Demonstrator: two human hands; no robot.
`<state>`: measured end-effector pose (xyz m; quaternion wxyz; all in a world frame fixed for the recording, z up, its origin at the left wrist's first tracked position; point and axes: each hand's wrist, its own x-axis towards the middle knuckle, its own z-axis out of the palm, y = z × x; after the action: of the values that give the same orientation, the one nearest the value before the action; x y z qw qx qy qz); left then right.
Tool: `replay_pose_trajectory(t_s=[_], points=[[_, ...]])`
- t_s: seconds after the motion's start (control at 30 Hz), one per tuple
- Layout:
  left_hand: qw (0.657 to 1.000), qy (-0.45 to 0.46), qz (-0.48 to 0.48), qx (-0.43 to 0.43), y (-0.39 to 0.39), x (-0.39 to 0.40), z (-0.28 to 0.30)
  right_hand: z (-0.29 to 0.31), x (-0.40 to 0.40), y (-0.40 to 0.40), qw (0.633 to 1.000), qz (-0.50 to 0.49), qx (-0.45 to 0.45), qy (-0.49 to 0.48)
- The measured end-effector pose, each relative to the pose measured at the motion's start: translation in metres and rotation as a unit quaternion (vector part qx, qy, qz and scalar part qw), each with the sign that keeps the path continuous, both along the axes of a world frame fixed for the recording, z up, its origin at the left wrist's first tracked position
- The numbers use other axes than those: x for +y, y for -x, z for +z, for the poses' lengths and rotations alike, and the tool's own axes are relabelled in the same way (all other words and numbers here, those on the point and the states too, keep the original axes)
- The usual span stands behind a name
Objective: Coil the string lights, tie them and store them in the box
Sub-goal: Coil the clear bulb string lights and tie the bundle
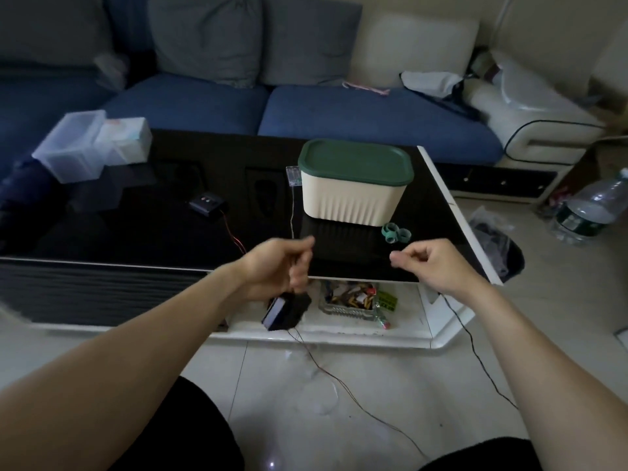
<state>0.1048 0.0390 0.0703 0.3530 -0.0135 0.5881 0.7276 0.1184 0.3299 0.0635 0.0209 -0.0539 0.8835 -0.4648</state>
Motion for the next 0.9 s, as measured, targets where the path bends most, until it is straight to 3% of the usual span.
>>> replay_pose_trajectory(t_s=[0.1, 0.2, 0.5, 0.73, 0.9], points=[[0.983, -0.130, 0.127, -0.032, 0.018, -0.006, 0.008, -0.006, -0.004, -0.002, 0.994, 0.041, -0.093, -0.027], [0.971, -0.180, 0.153, -0.037, 0.029, -0.005, 0.007, -0.020, -0.014, -0.001, 0.981, 0.070, -0.118, -0.136], [0.968, -0.203, 0.144, 0.001, 0.036, 0.016, -0.010, -0.041, -0.060, -0.013, 0.970, 0.127, 0.007, -0.208], [0.974, -0.180, 0.135, 0.013, 0.040, 0.024, -0.019, -0.034, -0.078, -0.026, 0.949, 0.198, 0.030, -0.244], [0.995, -0.099, 0.025, 0.004, 0.037, 0.020, -0.029, -0.021, -0.074, -0.024, 0.916, 0.241, 0.122, -0.298]])
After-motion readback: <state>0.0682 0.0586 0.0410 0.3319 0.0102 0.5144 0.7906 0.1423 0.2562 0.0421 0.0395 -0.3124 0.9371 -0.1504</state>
